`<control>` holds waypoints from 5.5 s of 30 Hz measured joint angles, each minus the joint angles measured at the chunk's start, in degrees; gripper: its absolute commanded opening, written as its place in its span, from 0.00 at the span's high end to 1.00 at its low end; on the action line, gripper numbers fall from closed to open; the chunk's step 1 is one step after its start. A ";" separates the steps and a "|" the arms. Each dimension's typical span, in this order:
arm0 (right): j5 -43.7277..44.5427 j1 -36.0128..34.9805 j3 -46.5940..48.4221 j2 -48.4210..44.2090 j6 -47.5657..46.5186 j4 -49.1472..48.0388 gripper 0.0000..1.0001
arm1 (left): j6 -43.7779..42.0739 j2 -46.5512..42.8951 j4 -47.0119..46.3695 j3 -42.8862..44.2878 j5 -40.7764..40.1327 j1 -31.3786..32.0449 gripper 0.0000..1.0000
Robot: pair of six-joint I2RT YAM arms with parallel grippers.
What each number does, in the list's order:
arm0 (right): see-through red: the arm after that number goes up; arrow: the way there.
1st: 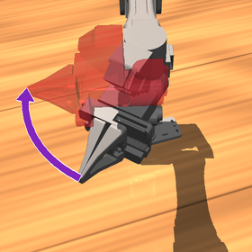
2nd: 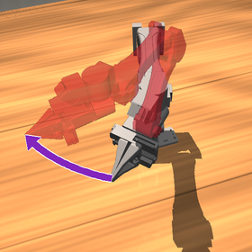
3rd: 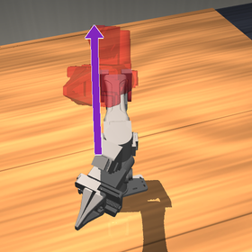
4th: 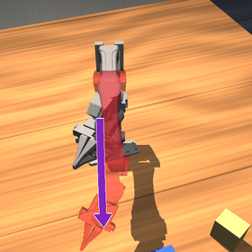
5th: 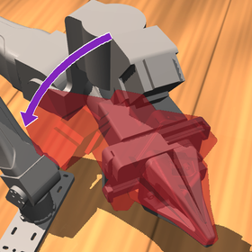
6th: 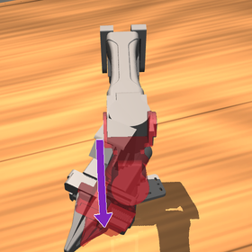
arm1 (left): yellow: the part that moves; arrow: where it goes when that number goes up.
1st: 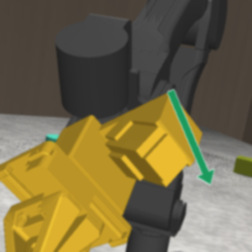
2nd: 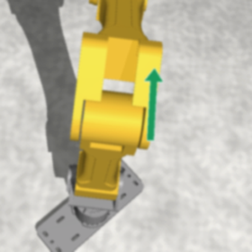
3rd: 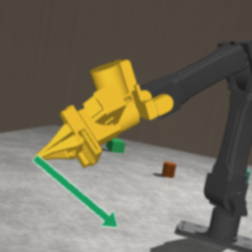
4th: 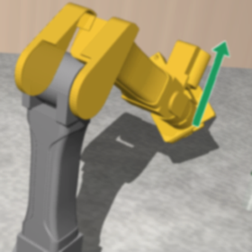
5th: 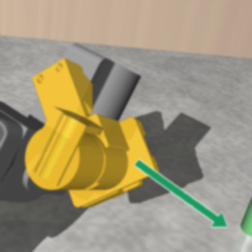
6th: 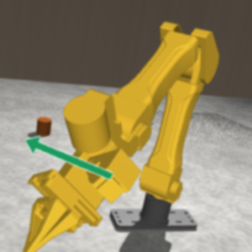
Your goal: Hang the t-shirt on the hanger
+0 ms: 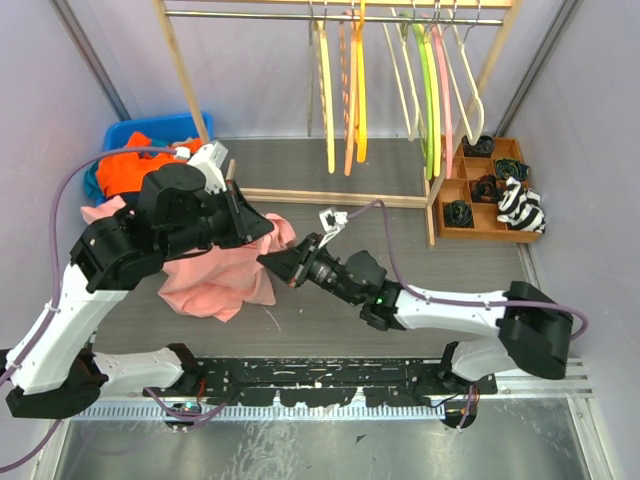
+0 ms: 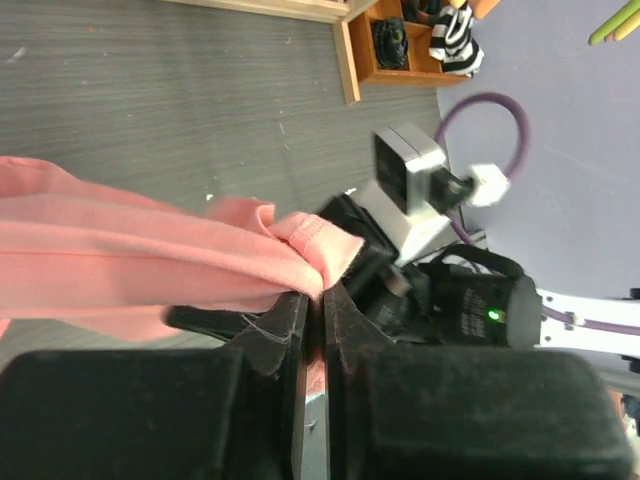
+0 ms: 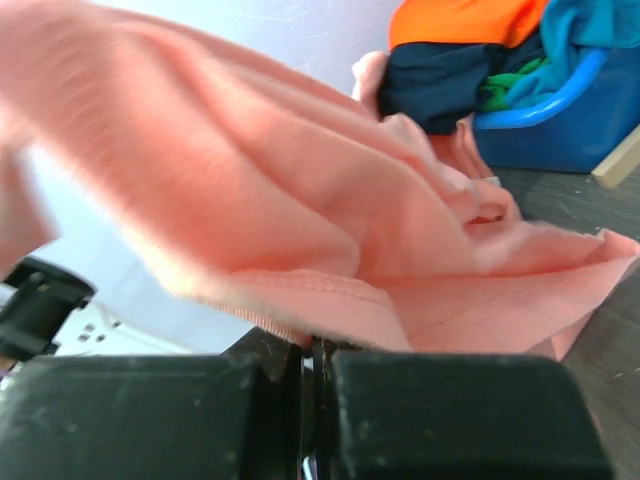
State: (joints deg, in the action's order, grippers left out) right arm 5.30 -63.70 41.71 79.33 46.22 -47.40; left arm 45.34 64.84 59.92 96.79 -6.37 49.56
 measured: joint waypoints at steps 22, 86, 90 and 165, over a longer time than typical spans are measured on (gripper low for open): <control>17.42 -2.03 -9.53 -47.25 -12.13 21.42 0.99 | -7.30 -0.15 10.86 7.23 -13.97 -8.96 0.29; 4.59 9.20 0.48 -25.73 -10.05 52.61 0.99 | -8.81 -1.92 -12.00 -31.36 4.57 -50.84 0.29; 4.39 9.18 2.82 -27.26 -9.90 53.35 0.99 | -7.87 -6.99 -8.92 -35.63 4.35 -45.55 0.28; 18.86 9.18 20.63 -37.42 -12.72 79.36 0.99 | 6.21 -4.61 13.60 5.99 -33.83 13.22 1.00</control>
State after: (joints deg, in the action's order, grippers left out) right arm 24.16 -54.52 62.35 41.91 33.50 31.97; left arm 51.55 60.23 73.52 102.78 -40.21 62.78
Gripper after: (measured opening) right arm 0.061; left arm 0.012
